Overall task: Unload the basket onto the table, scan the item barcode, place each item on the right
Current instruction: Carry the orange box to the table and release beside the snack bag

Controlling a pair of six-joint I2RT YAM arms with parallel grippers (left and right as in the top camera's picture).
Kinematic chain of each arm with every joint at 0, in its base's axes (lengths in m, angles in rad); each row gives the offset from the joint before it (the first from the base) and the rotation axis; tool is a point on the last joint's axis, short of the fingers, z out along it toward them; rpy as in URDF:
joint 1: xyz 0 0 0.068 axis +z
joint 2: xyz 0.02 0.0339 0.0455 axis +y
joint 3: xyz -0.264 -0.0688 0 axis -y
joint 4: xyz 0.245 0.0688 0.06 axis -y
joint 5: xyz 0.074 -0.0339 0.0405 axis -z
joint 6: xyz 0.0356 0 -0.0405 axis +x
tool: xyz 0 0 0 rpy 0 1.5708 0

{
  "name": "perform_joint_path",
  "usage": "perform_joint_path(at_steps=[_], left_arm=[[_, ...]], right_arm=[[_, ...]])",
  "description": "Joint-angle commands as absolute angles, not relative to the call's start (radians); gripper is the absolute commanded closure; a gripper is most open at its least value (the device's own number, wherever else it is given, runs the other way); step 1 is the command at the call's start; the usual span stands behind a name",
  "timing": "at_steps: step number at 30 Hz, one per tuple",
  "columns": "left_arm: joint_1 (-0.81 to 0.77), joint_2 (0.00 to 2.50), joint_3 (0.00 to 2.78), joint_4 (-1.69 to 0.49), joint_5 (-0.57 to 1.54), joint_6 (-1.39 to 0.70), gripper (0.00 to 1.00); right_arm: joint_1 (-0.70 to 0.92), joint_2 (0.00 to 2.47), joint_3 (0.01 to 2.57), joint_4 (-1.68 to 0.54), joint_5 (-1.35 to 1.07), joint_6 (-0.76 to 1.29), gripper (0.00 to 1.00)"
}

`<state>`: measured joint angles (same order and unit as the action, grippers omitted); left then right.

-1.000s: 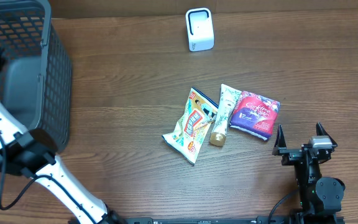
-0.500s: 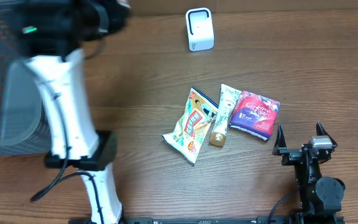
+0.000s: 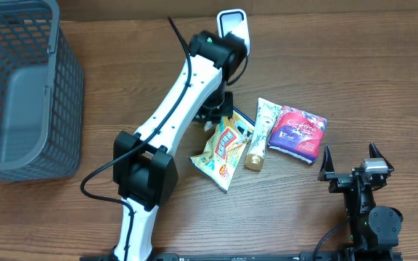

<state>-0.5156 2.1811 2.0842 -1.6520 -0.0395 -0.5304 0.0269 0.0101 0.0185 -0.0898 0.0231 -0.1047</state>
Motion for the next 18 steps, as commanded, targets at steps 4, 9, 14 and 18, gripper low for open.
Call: perform_joint_path(at_steps=[4,9,14,18], left_arm=[[-0.517,2.171,1.874,-1.591,-0.07,-0.568,0.71],[-0.503,2.17,1.918,-1.617,-0.024,-0.493,0.72],[-0.42,2.109,2.272,-1.691,0.046,-0.413,0.0],[-0.35,2.021,2.371,-1.69,0.058,-0.399,0.0]], right_arm=[[0.026,0.003,0.008,-0.083,0.021,-0.105,0.0],[0.026,0.003,0.008,-0.084,0.021,-0.105,0.0],[0.026,0.003,0.008,-0.084,0.021,-0.105,0.0],[0.026,0.003,0.008,-0.084,0.021,-0.105,0.0]])
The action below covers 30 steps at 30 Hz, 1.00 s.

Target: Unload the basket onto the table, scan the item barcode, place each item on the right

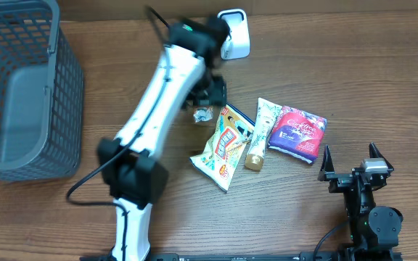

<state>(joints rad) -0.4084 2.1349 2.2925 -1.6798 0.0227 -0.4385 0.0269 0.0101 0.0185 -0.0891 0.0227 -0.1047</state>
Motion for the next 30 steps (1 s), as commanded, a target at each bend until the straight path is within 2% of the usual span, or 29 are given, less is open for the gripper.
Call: perform_joint_path(at_steps=[1,5,10,14,17,19,22,25,27,30], left_arm=[[-0.324,1.983,2.372,-1.69,0.073,-0.396,0.0],[-0.265,1.892,2.369,-1.69,0.174,-0.335,0.0],[-0.221,1.785,2.368,-1.69,0.136,-0.345,0.0],[-0.058,1.633,2.368,-1.69,0.043,-0.473,0.0],[0.123,1.547,2.368,-1.69,0.041,-0.466,0.0],[0.175,1.529,2.368,-1.69,0.041,-0.424,0.0],[0.183,1.53,2.368,-1.69,0.041,-0.315,0.0],[0.183,1.531,2.364,-1.69,0.041,-0.307,0.0],[0.183,1.533,2.364,-1.69,0.041,-0.307,0.01],[0.183,1.533,2.364,-1.69,0.041,-0.307,0.0]], right_arm=[[0.026,0.003,0.008,-0.084,0.021,-0.105,0.0],[0.026,0.003,0.008,-0.084,0.021,-0.105,0.0],[0.026,0.003,0.008,-0.083,0.021,-0.105,0.0],[0.026,0.003,0.008,-0.084,0.021,-0.105,0.0],[0.026,0.003,0.008,-0.083,0.022,-0.106,0.0],[0.026,0.003,0.008,-0.047,0.022,-0.105,0.0],[0.026,0.003,0.008,-0.04,0.022,-0.106,0.0],[0.026,0.003,0.008,-0.068,0.025,-0.106,0.0],[0.027,0.003,0.008,0.012,-0.054,-0.101,0.0],[0.027,0.003,0.008,0.11,-0.41,-0.071,0.0]])
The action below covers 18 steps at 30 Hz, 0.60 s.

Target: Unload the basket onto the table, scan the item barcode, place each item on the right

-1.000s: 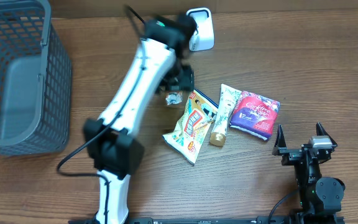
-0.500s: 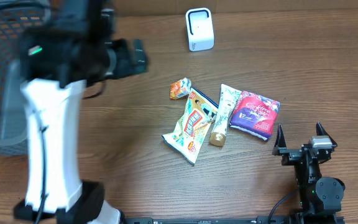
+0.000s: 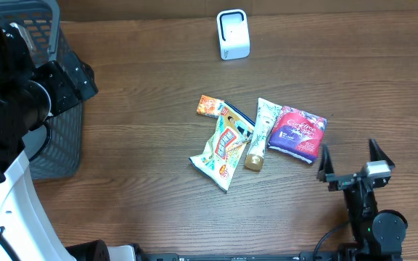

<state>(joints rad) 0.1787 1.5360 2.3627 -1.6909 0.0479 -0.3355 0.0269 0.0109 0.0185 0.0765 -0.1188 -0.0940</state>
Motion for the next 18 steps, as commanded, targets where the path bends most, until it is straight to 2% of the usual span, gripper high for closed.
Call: perform_joint_path(at_steps=[1,9,14,18], left_arm=[[0.183,1.533,2.364,-1.69,0.041,-0.307,0.0],[0.183,1.533,2.364,-1.689,0.041,-0.307,0.0],[0.183,1.533,2.364,-1.69,0.041,-0.307,0.0],[0.183,1.533,2.364,-1.689,0.041,-0.307,0.0]], right_arm=[[0.027,0.003,0.008,0.107,-0.489,-0.072,0.0],[0.027,0.003,0.008,0.369,-0.891,-0.071,0.0],[0.027,0.003,0.008,0.486,-0.899,-0.027,0.0],[0.027,0.003,0.008,0.453,-0.874,-0.03,0.0]])
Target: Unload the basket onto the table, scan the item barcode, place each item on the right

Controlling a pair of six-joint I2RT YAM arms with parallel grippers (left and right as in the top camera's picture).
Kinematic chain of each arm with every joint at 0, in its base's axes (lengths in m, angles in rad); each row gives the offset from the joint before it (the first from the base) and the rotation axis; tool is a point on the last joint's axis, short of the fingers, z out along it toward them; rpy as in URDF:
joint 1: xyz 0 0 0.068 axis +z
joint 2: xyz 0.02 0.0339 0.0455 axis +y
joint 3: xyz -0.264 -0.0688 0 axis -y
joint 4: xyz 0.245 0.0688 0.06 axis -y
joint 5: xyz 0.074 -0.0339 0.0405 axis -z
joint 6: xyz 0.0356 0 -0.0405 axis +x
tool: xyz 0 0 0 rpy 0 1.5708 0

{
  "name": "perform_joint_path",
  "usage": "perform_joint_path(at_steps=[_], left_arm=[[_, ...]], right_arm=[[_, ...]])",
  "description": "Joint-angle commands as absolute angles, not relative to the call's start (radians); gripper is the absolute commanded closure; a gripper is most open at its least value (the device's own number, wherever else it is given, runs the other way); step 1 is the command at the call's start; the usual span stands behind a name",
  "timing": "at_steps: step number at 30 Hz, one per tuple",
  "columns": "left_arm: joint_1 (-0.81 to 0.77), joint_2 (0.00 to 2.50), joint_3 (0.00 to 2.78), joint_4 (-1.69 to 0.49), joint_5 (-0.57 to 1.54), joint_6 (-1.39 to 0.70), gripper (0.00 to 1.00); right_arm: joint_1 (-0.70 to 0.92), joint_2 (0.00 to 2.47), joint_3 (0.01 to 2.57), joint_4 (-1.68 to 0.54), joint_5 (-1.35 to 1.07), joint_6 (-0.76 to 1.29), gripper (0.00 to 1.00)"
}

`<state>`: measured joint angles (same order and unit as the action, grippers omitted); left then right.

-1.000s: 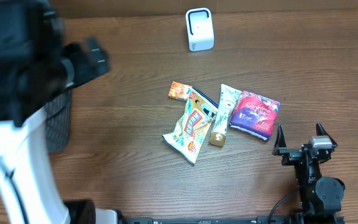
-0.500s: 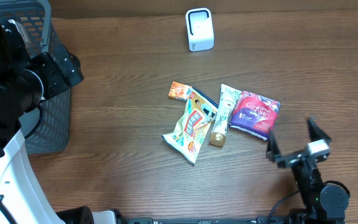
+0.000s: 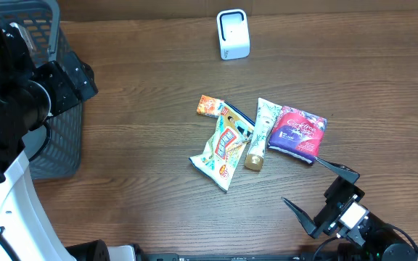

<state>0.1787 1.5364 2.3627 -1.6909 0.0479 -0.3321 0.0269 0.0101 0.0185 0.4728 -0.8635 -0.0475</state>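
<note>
The white barcode scanner stands at the back of the table. Mid-table lie a small orange packet, a yellow snack bag, a cream tube and a red-purple pack. My right gripper is open and turned to the left, low at the front right, just below the red-purple pack and touching nothing. My left arm rises close to the camera at the far left over the basket. Its fingers are hidden.
A grey mesh basket stands at the left edge, mostly covered by my left arm. Bare wooden table lies between the basket and the items.
My right gripper has swung from pointing toward the back at the right edge to pointing left, nearer the red-purple pack. The left arm and the items have not moved.
My left arm reached over the snack bag among the items. Then its gripper was by the scanner, with a small packet near it. Later the arm stood at the far left over the basket, with the orange packet lying beside the snack bag. Now the right gripper has turned.
</note>
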Motion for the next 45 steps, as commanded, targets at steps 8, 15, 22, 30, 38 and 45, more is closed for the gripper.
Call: perform_joint_path(at_steps=[8,15,22,30,38,45], left_arm=[[0.183,1.533,2.364,-1.69,0.041,-0.307,0.0],[0.183,1.533,2.364,-1.689,0.041,-0.307,0.0],[0.183,1.533,2.364,-1.69,0.041,-0.307,0.01],[0.183,1.533,2.364,-1.689,0.041,-0.307,0.0],[0.183,1.533,2.364,-1.69,0.041,-0.307,0.0],[0.183,1.533,2.364,-1.689,0.041,-0.307,0.0]], right_arm=[[0.027,0.003,0.008,0.086,-0.873,-0.03,0.0],[0.027,0.007,0.008,-0.076,-0.877,-0.03,0.0],[0.027,0.007,0.008,-0.076,-0.877,-0.03,0.0],[0.027,0.007,0.008,-0.076,-0.877,-0.03,0.0],[0.027,0.007,0.008,-0.077,-0.877,-0.03,0.0],[0.027,0.007,0.008,-0.076,-0.877,-0.03,0.0]])
